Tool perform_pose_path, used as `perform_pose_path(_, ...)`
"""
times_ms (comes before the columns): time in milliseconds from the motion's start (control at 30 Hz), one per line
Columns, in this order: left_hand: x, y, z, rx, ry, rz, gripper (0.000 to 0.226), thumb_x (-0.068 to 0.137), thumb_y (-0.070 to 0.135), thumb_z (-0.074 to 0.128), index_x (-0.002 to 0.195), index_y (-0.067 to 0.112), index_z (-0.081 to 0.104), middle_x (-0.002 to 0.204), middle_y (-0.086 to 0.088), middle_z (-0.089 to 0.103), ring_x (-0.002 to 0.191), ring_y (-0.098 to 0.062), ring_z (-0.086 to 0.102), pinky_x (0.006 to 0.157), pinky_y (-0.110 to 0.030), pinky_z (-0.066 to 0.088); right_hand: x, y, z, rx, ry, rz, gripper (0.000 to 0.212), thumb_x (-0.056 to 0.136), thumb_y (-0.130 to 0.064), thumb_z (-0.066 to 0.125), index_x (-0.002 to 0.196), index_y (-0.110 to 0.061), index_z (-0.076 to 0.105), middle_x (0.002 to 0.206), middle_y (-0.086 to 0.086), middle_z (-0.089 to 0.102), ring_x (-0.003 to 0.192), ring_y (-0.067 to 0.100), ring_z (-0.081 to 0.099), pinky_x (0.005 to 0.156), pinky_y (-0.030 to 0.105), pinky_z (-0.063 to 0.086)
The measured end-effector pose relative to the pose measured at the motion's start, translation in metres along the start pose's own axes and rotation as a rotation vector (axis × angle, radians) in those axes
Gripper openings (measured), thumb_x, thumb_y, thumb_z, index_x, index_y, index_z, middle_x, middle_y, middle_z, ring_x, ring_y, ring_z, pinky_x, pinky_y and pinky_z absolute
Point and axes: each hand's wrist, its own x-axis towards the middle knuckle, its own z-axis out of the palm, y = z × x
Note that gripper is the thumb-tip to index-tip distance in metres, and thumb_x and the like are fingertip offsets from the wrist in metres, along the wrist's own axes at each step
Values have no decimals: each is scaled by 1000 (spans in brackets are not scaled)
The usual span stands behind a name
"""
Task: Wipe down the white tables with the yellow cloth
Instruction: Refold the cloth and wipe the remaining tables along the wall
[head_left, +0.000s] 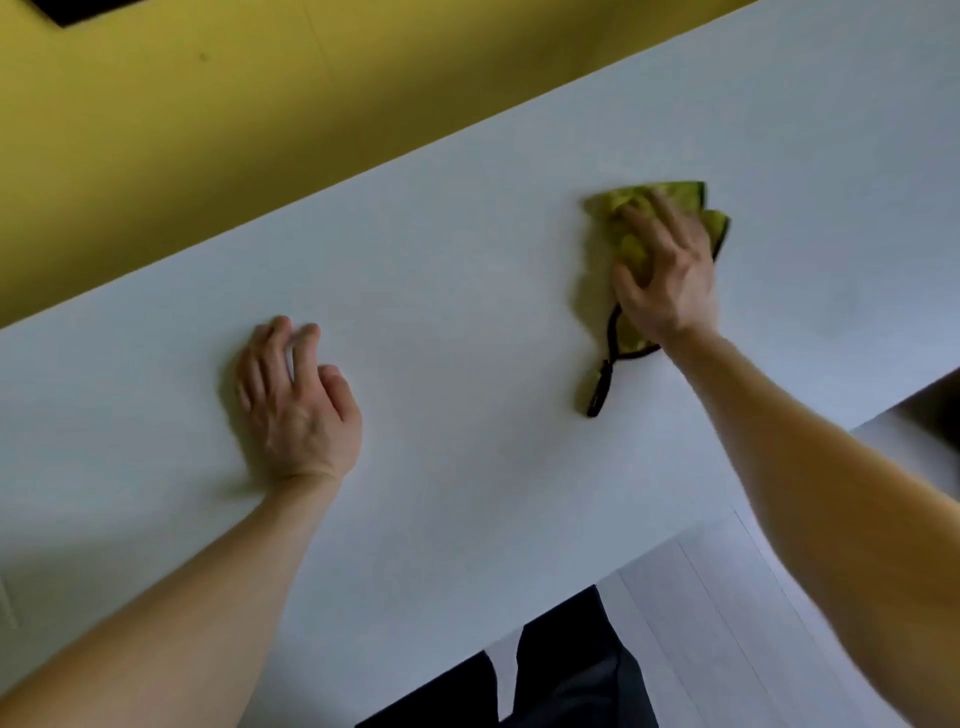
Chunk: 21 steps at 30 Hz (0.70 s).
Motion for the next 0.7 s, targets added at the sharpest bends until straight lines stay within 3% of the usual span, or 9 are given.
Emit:
perform_pose_path(100,1,3,0,-11,9,-1,41,107,20,49,146,13,58,160,-15,51,153,-39,43,125,-53,33,-42,-69,29,83,87,204,70,87,-39,67,155,-23,59,171,14,43,158,46,36,131,66,18)
perform_pose_path(233,-2,1,1,11,32,7,40,106,19,53,145,14,60,159,-15,53,151,-38,45,125,-52,33,-141,-194,51,210,-312,-404,73,90,-37,69,159,-17,55,176,16,31,164,38,27,134,57,17)
perform_pose_path(300,1,1,-1,18,36,6,40,105,18,53,144,14,61,158,-15,54,150,-38,46,125,-52,34,-145,-177,47,226,-416,-656,70,91,-35,68,157,-15,58,176,15,33,164,36,29,135,55,17)
perform_pose_path(367,3,3,-3,7,40,0,40,104,18,53,143,15,62,157,-15,55,150,-37,46,125,-52,33,-121,-123,29,190,-424,-706,66,92,-33,73,153,-13,61,174,15,37,162,35,35,134,56,22)
perform_pose_path(433,1,5,-6,7,37,-10,41,103,19,54,142,17,63,157,-14,55,149,-37,47,124,-51,33,-93,-56,8,105,-336,-554,67,94,-38,71,155,-15,59,173,15,38,161,36,36,132,59,24)
perform_pose_path(500,-1,7,-9,35,8,-20,41,102,21,54,141,19,63,157,-13,56,146,-37,49,122,-50,35,-75,0,-13,23,-153,-252,65,93,-41,66,155,-20,59,171,14,42,157,38,41,128,62,29)
perform_pose_path(600,10,4,-18,42,-75,-43,42,99,25,54,140,22,64,156,-11,55,142,-38,51,118,-50,40,-81,-8,-3,-3,112,229,64,88,-40,64,150,-23,64,170,12,45,155,37,43,131,56,25)
perform_pose_path(633,14,2,-21,34,-128,-38,43,99,27,55,141,21,63,156,-12,54,142,-38,50,119,-50,41,-96,-39,6,5,135,295,66,88,-41,64,151,-23,62,171,12,43,158,36,39,132,56,21)
perform_pose_path(700,16,0,-33,33,-275,-16,50,98,30,58,147,18,59,161,-16,48,149,-38,44,124,-52,37,-142,-113,24,67,15,99,68,90,-41,67,155,-22,59,173,13,38,162,36,33,132,58,20)
